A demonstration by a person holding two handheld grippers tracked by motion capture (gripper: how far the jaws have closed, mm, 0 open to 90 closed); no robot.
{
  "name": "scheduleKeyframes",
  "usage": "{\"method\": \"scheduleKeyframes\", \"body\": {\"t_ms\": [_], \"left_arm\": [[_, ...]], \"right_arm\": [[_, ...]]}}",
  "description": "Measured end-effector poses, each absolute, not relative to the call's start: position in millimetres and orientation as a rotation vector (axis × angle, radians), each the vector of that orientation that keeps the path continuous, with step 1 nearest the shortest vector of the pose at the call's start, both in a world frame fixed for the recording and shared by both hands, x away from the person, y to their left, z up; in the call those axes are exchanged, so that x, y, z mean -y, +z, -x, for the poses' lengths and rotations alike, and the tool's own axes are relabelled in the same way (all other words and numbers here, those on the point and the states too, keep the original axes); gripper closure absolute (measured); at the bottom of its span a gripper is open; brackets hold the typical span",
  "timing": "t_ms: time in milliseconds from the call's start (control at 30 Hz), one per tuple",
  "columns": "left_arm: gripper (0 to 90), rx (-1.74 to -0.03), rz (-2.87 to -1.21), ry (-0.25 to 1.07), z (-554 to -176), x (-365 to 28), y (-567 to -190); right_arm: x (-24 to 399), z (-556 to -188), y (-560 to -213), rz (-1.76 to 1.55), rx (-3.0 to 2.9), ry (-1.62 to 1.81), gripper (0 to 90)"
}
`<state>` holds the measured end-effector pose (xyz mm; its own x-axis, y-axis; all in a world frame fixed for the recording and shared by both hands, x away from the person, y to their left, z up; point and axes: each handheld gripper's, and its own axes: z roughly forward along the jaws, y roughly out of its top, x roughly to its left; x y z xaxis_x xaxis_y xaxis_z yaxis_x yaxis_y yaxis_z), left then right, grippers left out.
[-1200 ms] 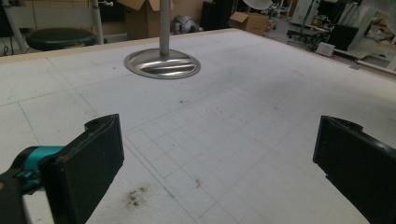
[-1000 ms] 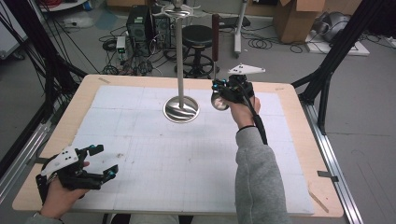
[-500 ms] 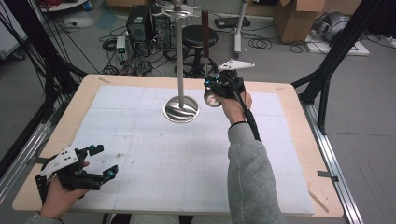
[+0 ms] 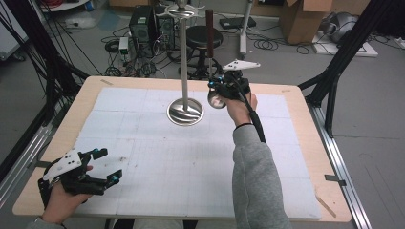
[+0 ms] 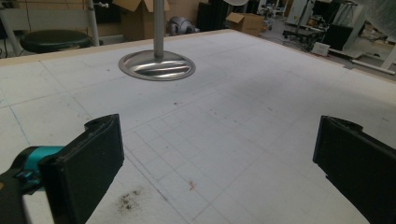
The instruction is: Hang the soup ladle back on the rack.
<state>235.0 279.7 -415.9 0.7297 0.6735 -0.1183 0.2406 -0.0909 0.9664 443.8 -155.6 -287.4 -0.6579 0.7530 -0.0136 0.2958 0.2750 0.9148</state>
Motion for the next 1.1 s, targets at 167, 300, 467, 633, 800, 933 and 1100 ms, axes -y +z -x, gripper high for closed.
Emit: {"method": "scheduleKeyframes", "body": {"t_ms": [167,300,467,633,800,933,1100], "left_arm": [[2.4,-0.744,-1.662,0.427,-235.1,-280.4,-416.0],[2.4,-0.745,-1.659,0.428,-234.8,-280.1,-415.3],[2.4,-0.746,-1.655,0.427,-234.8,-280.4,-415.4],[2.4,-0.744,-1.656,0.426,-234.7,-280.5,-415.3],[2.4,-0.744,-1.657,0.426,-234.4,-280.3,-415.3],[2.4,-0.746,-1.656,0.425,-234.4,-280.6,-415.3],[2.4,-0.745,-1.656,0.425,-234.5,-280.4,-415.5]], "right_arm": [[153.0,-445.6,-286.2,-0.932,-2.106,1.356,84.5],[148.1,-446.4,-286.1,-0.925,-2.116,1.337,84.5],[142.7,-448.3,-286.7,-0.925,-2.128,1.326,84.6],[140.7,-450.0,-286.9,-0.924,-2.127,1.319,84.6],[139.3,-450.6,-288.4,-0.942,-2.132,1.3,84.5],[138.6,-451.7,-288.9,-0.934,-2.13,1.298,84.5],[136.8,-451.4,-288.5,-0.938,-2.133,1.304,84.5]]}}
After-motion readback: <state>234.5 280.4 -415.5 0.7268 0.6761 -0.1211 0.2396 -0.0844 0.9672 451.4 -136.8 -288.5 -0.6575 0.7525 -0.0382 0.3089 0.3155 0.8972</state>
